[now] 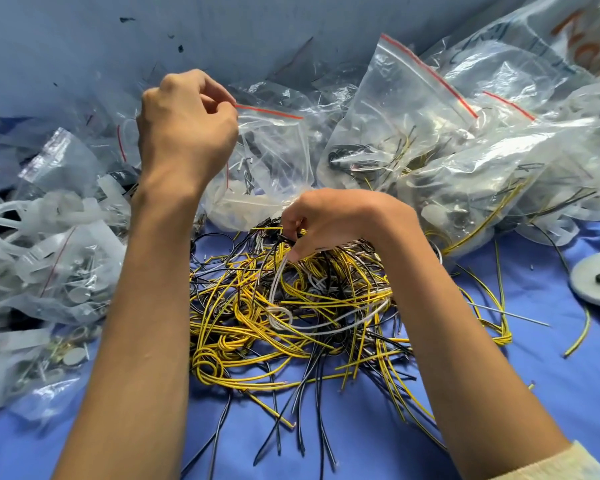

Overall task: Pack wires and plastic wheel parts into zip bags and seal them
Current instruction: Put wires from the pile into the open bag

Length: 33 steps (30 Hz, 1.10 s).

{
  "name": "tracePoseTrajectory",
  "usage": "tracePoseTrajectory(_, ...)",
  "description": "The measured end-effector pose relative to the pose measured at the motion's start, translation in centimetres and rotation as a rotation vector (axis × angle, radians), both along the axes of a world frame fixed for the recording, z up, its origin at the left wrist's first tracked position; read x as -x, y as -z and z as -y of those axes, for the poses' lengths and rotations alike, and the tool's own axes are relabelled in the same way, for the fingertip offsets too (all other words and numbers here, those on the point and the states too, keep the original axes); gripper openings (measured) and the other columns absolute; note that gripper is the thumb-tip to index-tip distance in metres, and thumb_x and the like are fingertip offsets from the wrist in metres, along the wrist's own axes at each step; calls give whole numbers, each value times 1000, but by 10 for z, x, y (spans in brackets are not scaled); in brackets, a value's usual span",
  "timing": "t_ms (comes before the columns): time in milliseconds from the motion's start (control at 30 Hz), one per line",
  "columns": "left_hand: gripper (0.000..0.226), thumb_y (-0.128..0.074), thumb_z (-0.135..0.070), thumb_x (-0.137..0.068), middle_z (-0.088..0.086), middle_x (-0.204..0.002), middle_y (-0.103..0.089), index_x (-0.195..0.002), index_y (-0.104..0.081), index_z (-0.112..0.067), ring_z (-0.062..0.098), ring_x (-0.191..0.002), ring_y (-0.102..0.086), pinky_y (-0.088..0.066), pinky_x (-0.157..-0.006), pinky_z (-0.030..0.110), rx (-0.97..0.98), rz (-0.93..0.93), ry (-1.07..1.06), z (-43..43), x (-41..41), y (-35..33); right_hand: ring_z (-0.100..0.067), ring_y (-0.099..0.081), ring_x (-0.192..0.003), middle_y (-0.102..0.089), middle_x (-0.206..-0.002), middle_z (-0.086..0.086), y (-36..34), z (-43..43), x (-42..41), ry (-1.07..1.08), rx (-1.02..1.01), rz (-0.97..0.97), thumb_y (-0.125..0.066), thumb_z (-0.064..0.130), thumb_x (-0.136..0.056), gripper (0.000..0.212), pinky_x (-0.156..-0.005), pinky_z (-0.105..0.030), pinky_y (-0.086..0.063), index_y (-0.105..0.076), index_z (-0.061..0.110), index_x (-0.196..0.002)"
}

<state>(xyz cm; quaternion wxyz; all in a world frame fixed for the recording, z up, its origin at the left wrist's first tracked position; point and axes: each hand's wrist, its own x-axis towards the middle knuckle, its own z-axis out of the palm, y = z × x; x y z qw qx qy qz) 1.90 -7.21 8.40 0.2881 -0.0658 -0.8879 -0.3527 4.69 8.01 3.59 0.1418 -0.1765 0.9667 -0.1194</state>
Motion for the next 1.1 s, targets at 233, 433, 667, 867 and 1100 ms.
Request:
tracePoseTrajectory(233, 21, -52, -25, -83, -6, -83, -61, -94, -70, -24, 18, -93, -63, -46, -84, 25, 14, 6, 0, 0, 1, 1, -26, -59, -99, -66, -107, -9, -15, -13, -8, 24, 173, -51, -63, 39, -86, 33, -87, -36, -46, -64, 10, -104)
tracePoseTrajectory(433, 21, -52, -24, -82, -6, -81, -61, -92, -70, -24, 18, -91, -63, -45, -81, 23, 8, 0, -3, 0, 3, 2, -17, -64, -87, -71, -100, -10, -24, -23, -16, 105, 593, -14, -59, 20, -93, 16, -83, -35, -49, -65, 6, -93)
tracePoseTrajectory(667, 20, -53, -25, -82, -7, -81, -61, -92, -70, -25, 13, -85, -59, -42, -78, 20, 12, -10, 4, -1, 4, 3, -32, -68, -87, -67, -90, -13, -25, -26, -17, 181, 1034, 182, -40, 20, -100, 15, -81, -42, -53, -48, 11, -91)
tracePoseTrajectory(867, 20, -53, -25, -81, -6, -80, -61, -92, -70, -25, 19, -91, -63, -47, -83, 25, -2, 9, 16, -2, 2, 1, -26, -65, -72, -67, -74, -7, -32, -23, -14, 183, 1291, 68, -37, 23, -101, 26, -79, -41, -55, -46, 11, -80)
tracePoseTrajectory(1100, 15, -55, -22, -82, -7, -75, -60, -86, -69, -26, 13, -80, -58, -45, -79, 22, 23, 15, 88, -4, 2, 1, -17, -63, -71, -64, -82, -5, -40, -20, -15, 128, 1368, -58, -35, 22, -102, 22, -74, -35, -53, -46, 15, -85)
